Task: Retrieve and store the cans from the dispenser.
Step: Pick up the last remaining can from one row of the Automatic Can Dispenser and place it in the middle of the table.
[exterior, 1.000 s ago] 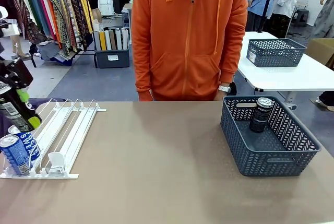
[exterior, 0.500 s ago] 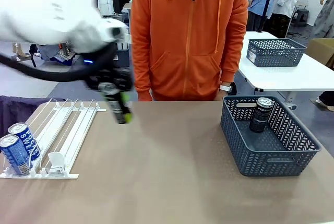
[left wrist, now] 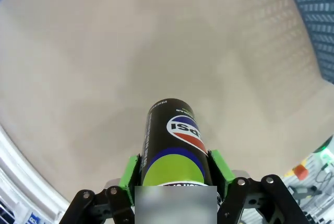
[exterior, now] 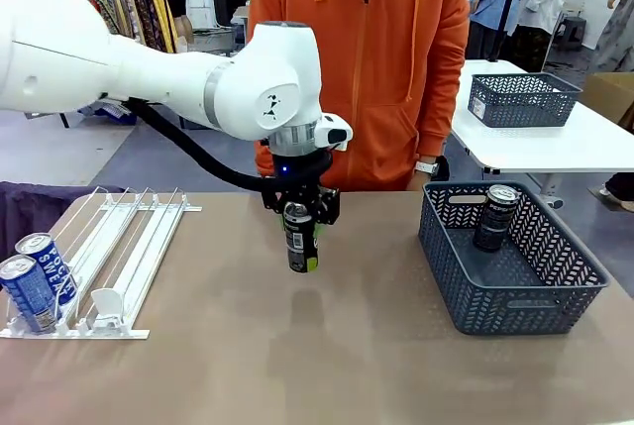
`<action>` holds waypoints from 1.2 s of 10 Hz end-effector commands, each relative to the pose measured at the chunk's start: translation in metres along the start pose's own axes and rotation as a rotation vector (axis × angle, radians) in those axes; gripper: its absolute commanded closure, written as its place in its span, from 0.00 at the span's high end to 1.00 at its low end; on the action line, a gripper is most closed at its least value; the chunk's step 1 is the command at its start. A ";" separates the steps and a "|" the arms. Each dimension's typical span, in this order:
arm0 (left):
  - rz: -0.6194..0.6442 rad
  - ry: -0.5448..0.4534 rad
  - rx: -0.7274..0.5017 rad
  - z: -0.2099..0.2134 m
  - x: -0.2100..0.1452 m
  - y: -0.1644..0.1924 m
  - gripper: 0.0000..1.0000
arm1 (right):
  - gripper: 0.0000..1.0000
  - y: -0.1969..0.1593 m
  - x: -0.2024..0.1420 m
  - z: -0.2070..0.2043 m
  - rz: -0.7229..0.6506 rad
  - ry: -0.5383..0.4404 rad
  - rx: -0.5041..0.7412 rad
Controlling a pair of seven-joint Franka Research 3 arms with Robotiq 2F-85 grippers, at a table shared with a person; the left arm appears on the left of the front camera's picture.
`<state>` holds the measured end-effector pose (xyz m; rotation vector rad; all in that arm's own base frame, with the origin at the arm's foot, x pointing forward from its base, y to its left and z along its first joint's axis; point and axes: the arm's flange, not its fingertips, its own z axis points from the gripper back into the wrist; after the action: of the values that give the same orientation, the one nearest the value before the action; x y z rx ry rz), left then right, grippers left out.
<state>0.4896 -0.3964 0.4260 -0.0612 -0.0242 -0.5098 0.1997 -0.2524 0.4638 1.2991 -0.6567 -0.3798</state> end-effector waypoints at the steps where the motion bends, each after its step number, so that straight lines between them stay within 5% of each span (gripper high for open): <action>1: 0.001 -0.003 0.002 0.008 0.000 -0.003 0.00 | 1.00 0.002 0.003 -0.001 0.026 -0.013 0.024; 5: -0.032 0.037 -0.006 -0.025 -0.005 -0.002 0.00 | 1.00 0.002 0.003 -0.001 0.026 -0.013 0.024; 6: -0.034 0.035 -0.008 -0.027 -0.006 -0.001 0.11 | 1.00 0.002 0.003 -0.001 0.026 -0.013 0.024; 7: -0.041 0.038 -0.009 -0.029 -0.007 0.000 0.66 | 1.00 0.002 0.003 -0.001 0.026 -0.013 0.024; 8: -0.039 0.040 -0.009 -0.029 -0.008 0.000 1.00 | 1.00 0.002 0.003 -0.001 0.026 -0.013 0.024; 10: -0.039 0.029 -0.014 -0.026 -0.013 0.002 1.00 | 1.00 0.002 0.003 -0.001 0.026 -0.013 0.024; 12: -0.021 -0.081 -0.033 0.021 -0.033 0.011 1.00 | 1.00 0.002 0.003 -0.001 0.026 -0.013 0.024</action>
<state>0.4851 -0.3967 0.4216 -0.0713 -0.0312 -0.5258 0.1997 -0.2524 0.4638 1.2992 -0.6565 -0.3799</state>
